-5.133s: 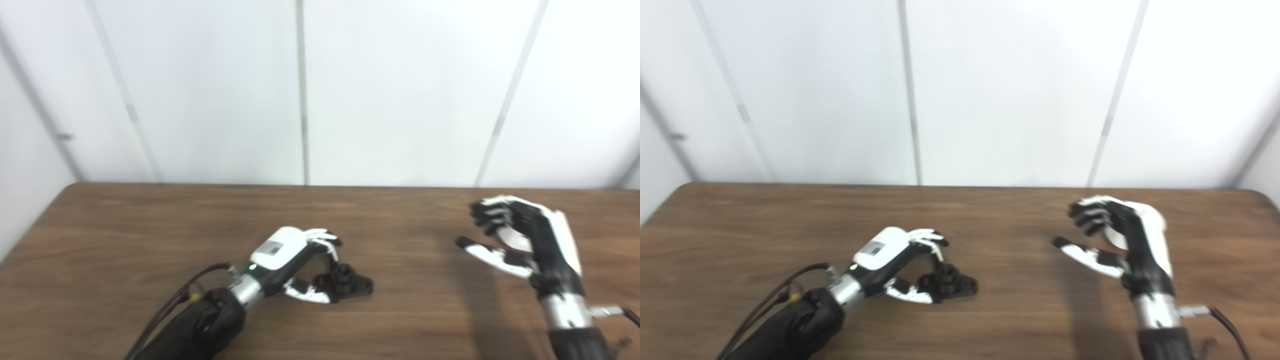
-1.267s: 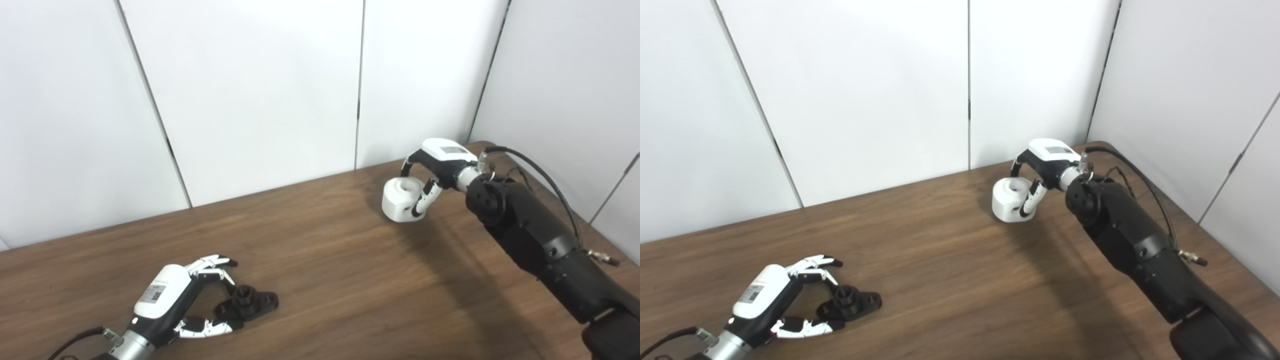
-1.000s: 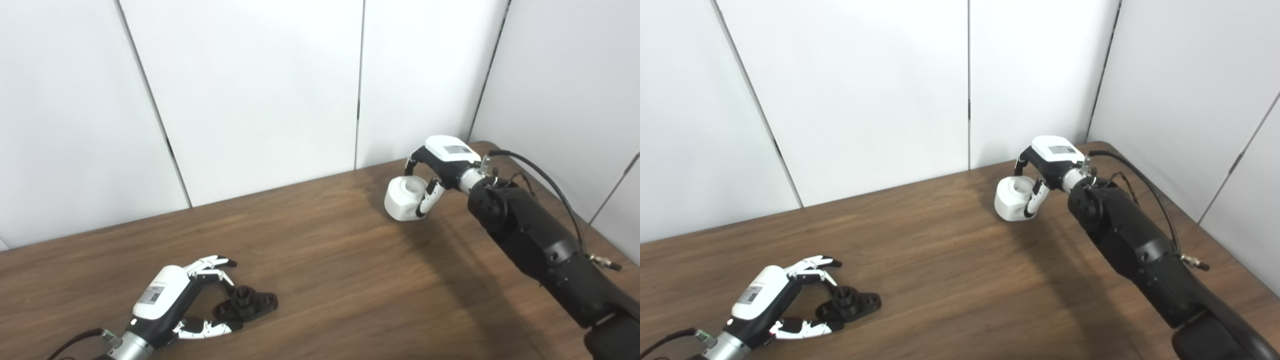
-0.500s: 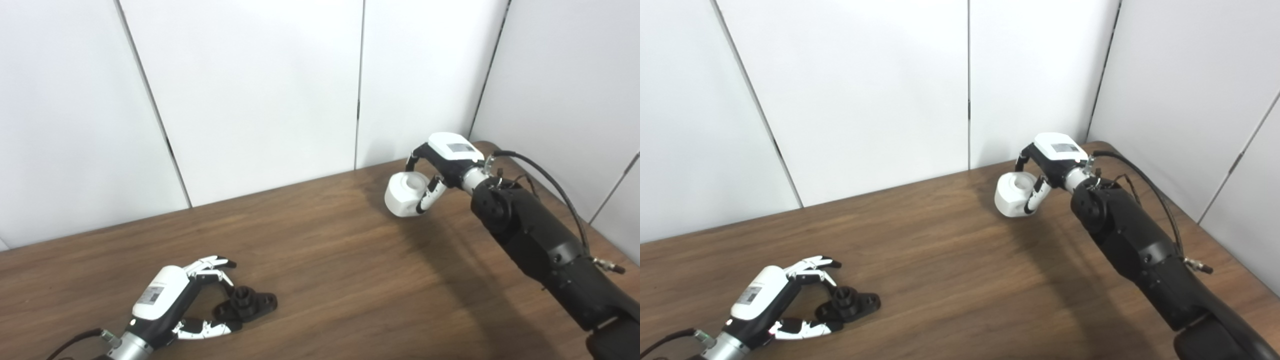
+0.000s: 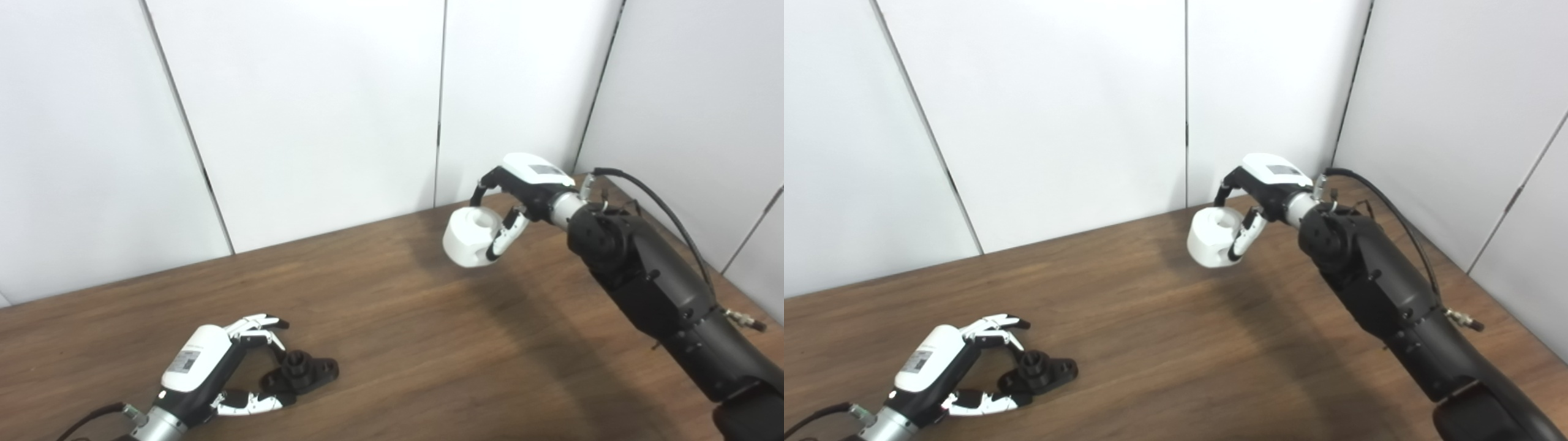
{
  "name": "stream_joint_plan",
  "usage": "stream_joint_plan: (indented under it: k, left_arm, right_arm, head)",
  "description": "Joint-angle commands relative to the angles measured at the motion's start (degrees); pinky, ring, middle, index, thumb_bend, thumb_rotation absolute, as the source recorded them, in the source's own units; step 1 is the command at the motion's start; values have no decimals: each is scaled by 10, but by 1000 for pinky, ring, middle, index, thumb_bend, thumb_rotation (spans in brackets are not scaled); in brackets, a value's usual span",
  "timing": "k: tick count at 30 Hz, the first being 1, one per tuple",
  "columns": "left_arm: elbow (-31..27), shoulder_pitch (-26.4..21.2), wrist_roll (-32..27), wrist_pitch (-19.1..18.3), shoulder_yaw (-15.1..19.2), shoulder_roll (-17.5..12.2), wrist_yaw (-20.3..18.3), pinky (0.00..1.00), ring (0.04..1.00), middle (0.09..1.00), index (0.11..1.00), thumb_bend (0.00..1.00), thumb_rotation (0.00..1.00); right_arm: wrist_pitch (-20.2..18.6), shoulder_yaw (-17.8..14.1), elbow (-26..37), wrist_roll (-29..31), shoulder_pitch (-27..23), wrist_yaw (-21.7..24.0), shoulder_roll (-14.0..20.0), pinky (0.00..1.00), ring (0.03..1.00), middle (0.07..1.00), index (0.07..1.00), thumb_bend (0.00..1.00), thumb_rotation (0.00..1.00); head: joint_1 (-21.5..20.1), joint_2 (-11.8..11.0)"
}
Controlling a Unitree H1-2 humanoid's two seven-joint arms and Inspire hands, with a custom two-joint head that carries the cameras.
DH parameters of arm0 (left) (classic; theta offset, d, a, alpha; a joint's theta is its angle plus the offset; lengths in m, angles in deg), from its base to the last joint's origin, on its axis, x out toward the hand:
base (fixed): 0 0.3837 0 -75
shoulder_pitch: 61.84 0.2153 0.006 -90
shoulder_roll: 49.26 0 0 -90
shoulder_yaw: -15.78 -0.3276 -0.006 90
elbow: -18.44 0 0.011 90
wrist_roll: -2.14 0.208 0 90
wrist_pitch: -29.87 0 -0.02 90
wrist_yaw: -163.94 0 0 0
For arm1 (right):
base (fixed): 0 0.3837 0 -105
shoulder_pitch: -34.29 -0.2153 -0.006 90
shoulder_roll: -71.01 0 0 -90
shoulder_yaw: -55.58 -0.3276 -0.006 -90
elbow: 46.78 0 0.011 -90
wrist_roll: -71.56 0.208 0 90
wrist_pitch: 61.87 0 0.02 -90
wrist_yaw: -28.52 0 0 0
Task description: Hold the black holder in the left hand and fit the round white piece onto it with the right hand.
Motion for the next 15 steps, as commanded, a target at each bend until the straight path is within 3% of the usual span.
stream_joint_plan:
  k: [1, 8, 15]
  left_arm:
    - [18, 37, 36, -10, -14, -15, -65, 684, 851, 809, 485, 523, 71]
    - [15, 36, 49, -8, -10, -7, -62, 689, 844, 808, 484, 524, 70]
    - [-3, 37, 48, -23, -2, 5, -84, 691, 848, 806, 483, 523, 70]
  right_arm:
    - [-11, -6, 29, 0, -35, 8, 8, 735, 793, 741, 483, 522, 130]
    - [-25, 3, 65, -1, -46, 51, 5, 769, 825, 761, 483, 522, 129]
    - [-44, 7, 105, 7, -50, 93, 1, 808, 842, 763, 482, 521, 129]
  head:
    - [2, 1]
    - [40, 16]
    - [88, 27]
